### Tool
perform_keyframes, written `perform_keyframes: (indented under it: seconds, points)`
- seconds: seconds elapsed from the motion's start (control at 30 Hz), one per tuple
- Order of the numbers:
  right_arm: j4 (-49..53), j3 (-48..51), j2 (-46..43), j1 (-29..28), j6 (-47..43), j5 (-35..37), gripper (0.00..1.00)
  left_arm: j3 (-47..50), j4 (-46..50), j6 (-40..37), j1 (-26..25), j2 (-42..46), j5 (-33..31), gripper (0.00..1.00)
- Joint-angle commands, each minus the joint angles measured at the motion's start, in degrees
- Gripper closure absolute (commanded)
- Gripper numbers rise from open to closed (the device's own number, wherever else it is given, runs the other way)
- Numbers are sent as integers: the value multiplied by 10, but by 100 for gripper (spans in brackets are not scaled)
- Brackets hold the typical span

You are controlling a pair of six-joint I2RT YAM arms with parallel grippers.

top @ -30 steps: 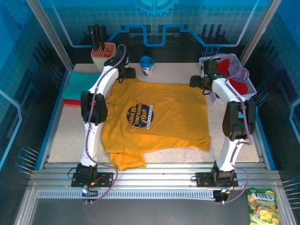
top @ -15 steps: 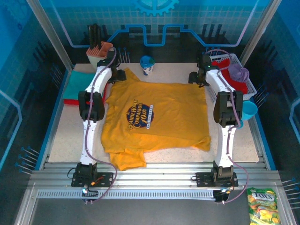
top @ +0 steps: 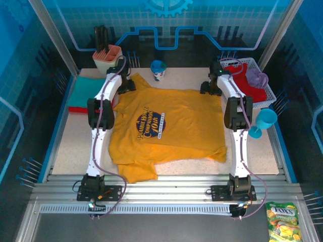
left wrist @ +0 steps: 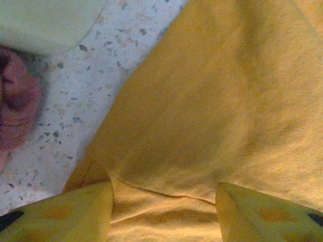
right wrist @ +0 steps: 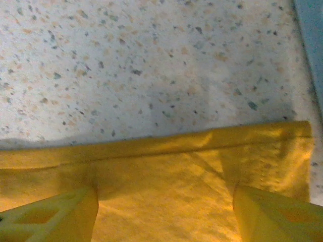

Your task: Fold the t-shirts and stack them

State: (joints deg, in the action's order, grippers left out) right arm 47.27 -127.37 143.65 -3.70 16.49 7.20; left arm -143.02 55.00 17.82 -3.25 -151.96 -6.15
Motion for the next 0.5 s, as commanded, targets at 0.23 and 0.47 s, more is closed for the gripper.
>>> perform_keyframes:
  seconds: [0.23,0.47]
  points:
    - [98,-102,63,-2,-4,-17,55,-57,65,22,10,-33,18,71]
    - [89,-102,55,-10,-9,-3,88,-56,75,20,10,-32,10,96]
